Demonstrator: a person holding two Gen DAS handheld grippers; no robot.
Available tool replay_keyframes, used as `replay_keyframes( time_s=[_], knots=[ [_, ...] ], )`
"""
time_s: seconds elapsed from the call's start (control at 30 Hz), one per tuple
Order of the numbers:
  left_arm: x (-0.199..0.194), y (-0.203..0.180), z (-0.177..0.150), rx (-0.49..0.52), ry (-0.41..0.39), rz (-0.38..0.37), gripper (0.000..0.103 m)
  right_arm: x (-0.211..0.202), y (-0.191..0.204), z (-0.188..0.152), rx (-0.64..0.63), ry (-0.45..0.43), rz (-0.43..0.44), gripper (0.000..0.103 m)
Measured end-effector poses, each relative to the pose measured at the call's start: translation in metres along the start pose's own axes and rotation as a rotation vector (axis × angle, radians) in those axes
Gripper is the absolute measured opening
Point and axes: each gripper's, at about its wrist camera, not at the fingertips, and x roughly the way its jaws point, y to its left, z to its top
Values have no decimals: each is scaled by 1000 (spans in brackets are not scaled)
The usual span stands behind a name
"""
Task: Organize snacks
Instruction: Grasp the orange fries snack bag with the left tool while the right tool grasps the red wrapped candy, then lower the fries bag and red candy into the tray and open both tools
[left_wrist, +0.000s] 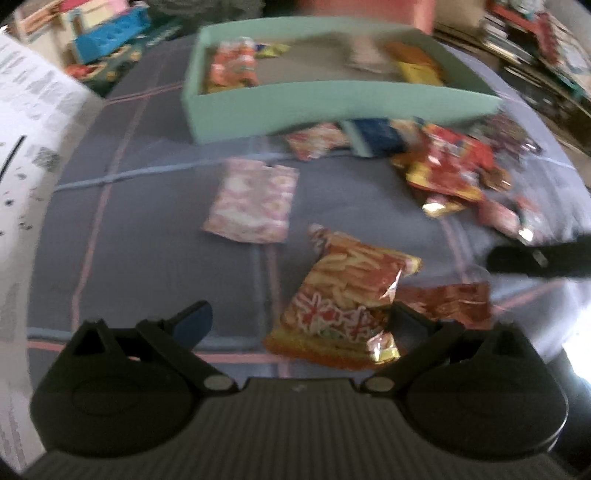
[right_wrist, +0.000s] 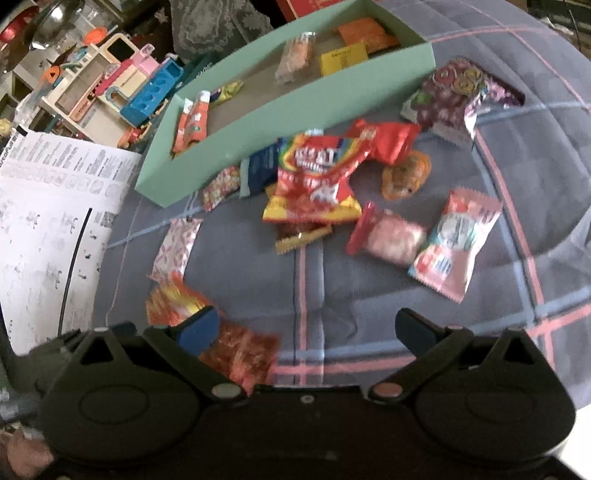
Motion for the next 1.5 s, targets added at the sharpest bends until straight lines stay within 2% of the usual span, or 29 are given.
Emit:
replay_keyframes(
  time_s=[0.07, 0.17, 0.3, 0.53, 0.57, 0.63, 0.7, 0.77, 0.8, 0.9, 1.03, 1.1, 1.13, 1.17, 1.23, 1.33, 1.5],
  knots=[
    [3, 10, 1, -22, 1, 30, 103, 1, 4, -4, -12, 6, 3, 103],
    [5, 22, 2, -54, 2, 27, 103, 3, 14, -7, -50, 15, 23, 102],
    [7, 29, 1, -68, -4, 19, 103, 7, 27, -11, -93, 25, 24, 89],
    [9, 41, 0, -97, -8, 5, 103, 18, 47, -17, -145, 74, 29, 78],
    [10, 42, 1, -100, -8, 3, 103, 21, 50, -18, -151, 85, 31, 70],
    [10, 44, 2, -106, -9, 1, 103, 25, 55, -20, -172, 72, 25, 66],
    [10, 45, 2, -103, -9, 3, 103, 29, 60, -19, -192, 65, 22, 48],
    [10, 45, 3, -98, -8, 8, 103, 31, 65, -19, -222, 65, 8, 34],
    [10, 44, 4, -95, -8, 10, 103, 31, 69, -21, -257, 61, -5, 31],
    [11, 40, 5, -74, -7, 15, 103, 33, 78, -25, -324, 58, -21, 31],
    [13, 26, 7, -23, -14, 7, 102, 30, 74, -22, -322, 33, -54, 31],
    [13, 19, 7, 5, -23, -3, 93, 27, 67, -19, -295, 16, -69, 31],
    [13, 15, 7, 23, -28, -10, 84, 26, 63, -18, -279, 9, -73, 31],
    [13, 11, 7, 38, -30, -14, 69, 25, 59, -16, -264, 3, -76, 31],
    [14, 3, 6, 64, -27, -12, 55, 24, 50, -14, -239, -8, -76, 31],
    [11, -1, 5, 71, -42, -16, 49, 21, 42, -13, -217, -24, -72, 30],
    [2, 8, 9, 24, -53, -33, 48, 13, 28, -7, -188, -45, -61, 30]
  ],
)
